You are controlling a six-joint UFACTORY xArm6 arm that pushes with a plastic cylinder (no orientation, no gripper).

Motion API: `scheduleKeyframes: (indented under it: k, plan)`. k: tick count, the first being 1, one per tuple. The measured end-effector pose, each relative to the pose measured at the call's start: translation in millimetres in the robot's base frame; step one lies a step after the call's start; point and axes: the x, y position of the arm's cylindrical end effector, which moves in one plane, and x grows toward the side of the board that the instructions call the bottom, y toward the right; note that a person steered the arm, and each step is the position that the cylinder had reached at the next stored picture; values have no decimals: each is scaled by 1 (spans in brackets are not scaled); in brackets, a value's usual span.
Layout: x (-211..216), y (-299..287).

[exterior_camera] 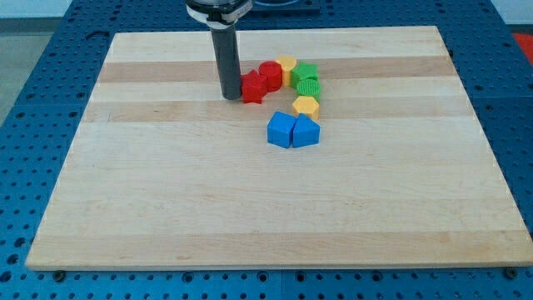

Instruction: Separate the blue triangle and blue cube

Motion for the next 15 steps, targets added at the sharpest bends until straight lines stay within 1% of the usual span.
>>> scheduleKeyframes:
  k: [2, 3, 5, 6, 7, 8, 9, 10, 11, 15]
  plan:
    - [9, 8]
    - [35, -5]
    - [106, 6]
    - [137, 23]
    - [149, 66]
    - [148, 127]
    - [124, 180]
    - [96, 199]
    - [93, 196]
    - [93, 127]
